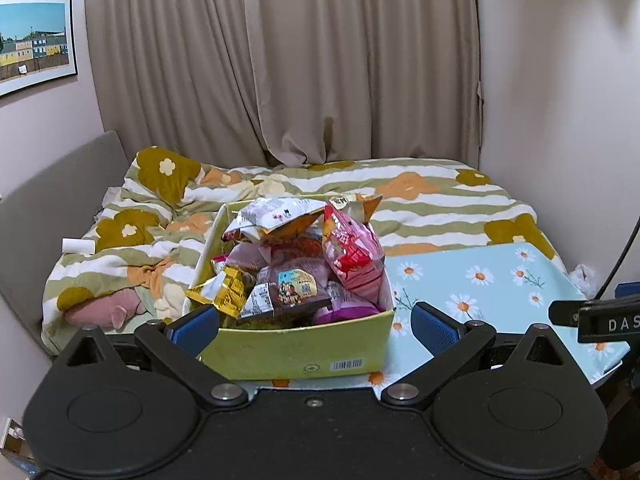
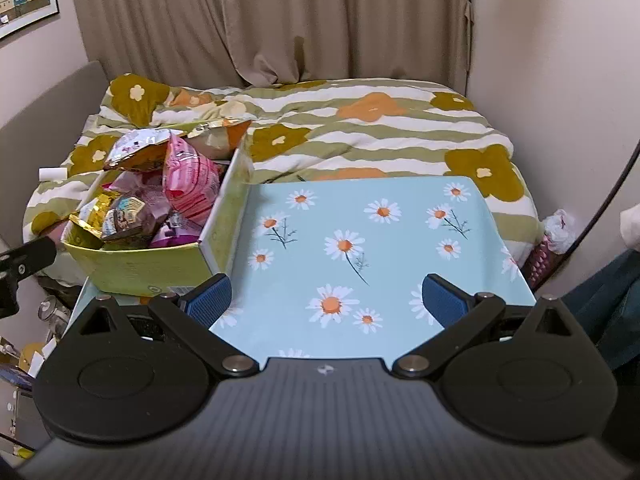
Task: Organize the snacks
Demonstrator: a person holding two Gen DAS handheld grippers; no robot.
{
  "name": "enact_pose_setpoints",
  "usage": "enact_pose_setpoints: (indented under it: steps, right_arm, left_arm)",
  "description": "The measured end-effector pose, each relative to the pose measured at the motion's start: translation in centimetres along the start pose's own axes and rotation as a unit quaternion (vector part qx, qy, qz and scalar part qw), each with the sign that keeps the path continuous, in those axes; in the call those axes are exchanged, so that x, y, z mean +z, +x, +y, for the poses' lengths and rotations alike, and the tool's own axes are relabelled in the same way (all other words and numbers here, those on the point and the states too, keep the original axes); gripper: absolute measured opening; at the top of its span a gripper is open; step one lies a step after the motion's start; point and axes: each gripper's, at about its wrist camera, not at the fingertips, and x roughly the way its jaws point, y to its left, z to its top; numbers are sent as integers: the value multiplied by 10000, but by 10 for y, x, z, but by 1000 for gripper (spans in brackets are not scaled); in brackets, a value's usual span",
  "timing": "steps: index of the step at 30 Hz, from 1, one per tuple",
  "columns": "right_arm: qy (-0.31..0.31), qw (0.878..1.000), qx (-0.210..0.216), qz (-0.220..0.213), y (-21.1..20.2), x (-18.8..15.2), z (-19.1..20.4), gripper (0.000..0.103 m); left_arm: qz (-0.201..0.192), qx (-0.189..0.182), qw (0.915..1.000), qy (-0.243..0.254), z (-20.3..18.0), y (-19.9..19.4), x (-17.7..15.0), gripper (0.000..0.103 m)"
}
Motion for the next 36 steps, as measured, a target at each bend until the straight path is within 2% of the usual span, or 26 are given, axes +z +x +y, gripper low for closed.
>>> enact_pose_setpoints:
  steps: [36]
  right_arm:
    - [13,9997,-232,-28,3,0,-7,103]
  left_arm:
    - [166,10,9999,42,-5,4,-4,103]
